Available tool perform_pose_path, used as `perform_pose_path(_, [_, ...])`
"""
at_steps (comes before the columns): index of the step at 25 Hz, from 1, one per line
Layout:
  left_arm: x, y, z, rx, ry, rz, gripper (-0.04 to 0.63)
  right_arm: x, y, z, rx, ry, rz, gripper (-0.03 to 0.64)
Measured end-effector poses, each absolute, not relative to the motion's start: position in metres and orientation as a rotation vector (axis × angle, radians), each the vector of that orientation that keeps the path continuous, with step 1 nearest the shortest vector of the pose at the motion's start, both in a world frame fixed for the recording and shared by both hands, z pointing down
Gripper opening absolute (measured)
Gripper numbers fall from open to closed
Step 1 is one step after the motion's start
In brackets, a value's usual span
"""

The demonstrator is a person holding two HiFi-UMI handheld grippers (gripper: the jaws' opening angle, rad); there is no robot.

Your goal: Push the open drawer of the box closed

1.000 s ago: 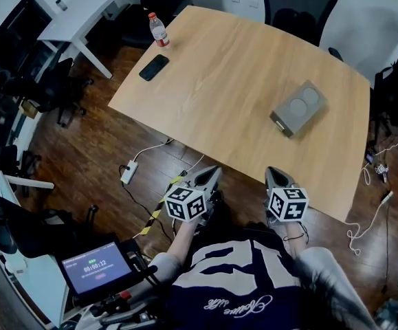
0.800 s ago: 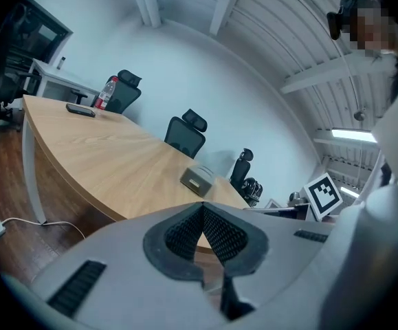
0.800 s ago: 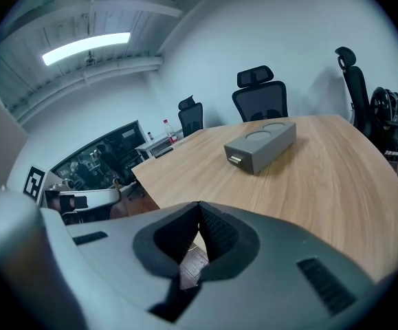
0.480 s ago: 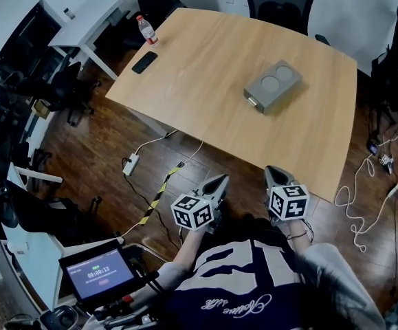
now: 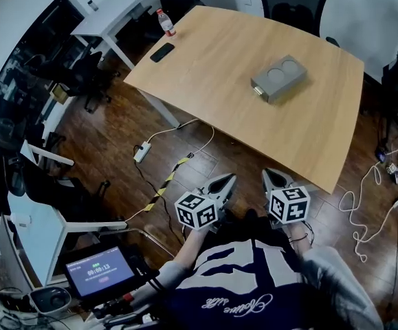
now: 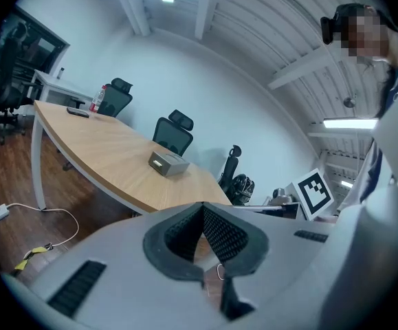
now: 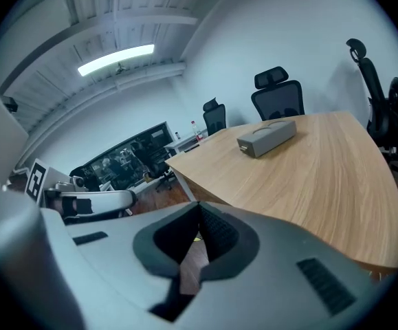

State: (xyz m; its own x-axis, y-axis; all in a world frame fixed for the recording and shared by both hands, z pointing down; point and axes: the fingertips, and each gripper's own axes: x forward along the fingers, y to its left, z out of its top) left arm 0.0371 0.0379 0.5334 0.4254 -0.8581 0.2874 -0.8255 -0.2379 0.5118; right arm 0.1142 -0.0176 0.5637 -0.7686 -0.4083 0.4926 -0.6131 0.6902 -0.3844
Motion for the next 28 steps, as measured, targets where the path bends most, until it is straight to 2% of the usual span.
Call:
perform_pose_path(11, [0.045,0.108,0.521,2.104,-1.412,-0.104,-0.002,0.099,0.055,0.543,0.736,-2.591,0.765,-0.002])
perform_pose_path(20, [-0.001,0.184,0.516,2.075,-1.498,-0.099,-0.002,0.058,0.122,0.53,0.7,-2.639,0.805,-0.002])
perform_pose_path(28, [0.01,0.219,0.517,2.118,-1.438,-0.106,-0.002,0.068,0.163,0.527,0.745,-2.633,0.81,-0.002])
